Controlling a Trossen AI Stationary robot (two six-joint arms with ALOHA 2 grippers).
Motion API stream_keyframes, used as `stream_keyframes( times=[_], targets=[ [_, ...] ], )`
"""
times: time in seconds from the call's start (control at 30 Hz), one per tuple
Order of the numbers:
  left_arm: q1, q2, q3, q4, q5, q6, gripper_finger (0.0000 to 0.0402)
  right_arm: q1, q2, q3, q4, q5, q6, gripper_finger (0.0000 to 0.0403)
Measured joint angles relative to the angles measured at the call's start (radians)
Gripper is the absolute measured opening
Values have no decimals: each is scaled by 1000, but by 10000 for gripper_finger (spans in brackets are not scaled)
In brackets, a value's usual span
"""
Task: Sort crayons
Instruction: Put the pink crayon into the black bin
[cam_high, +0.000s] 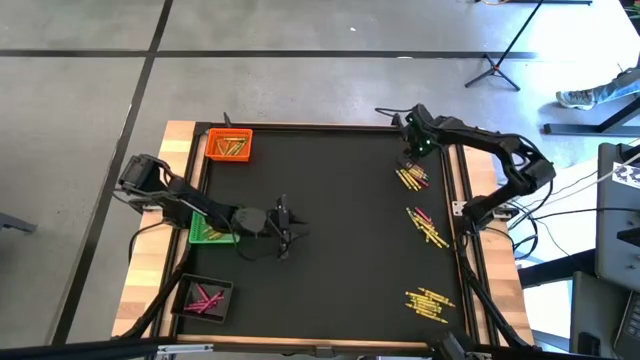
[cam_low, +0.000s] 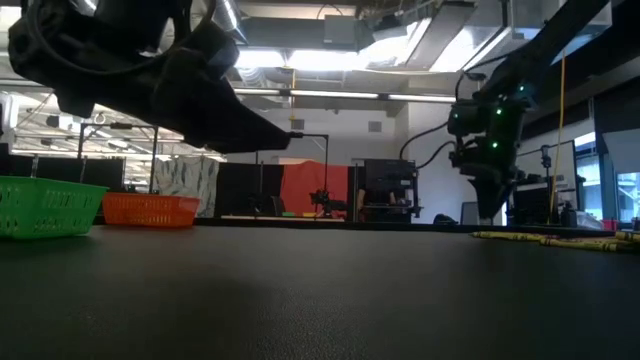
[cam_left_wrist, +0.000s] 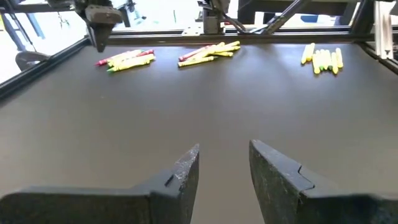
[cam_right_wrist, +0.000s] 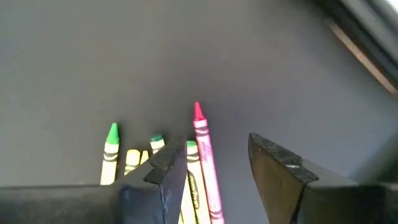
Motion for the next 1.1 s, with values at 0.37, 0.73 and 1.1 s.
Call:
stream_keyframes(
  times=[0.37, 0.73, 1.1],
  targets=[
    [3, 0, 0, -2, 0, 0, 124, 2, 58, 0, 90, -12, 54, 170],
    [3, 0, 0, -2, -1, 0, 124, 2, 63, 0, 55, -12, 79, 147],
    [3, 0, 0, -2, -1, 0, 124, 2, 142, 5, 39, -20, 80, 79]
  ],
)
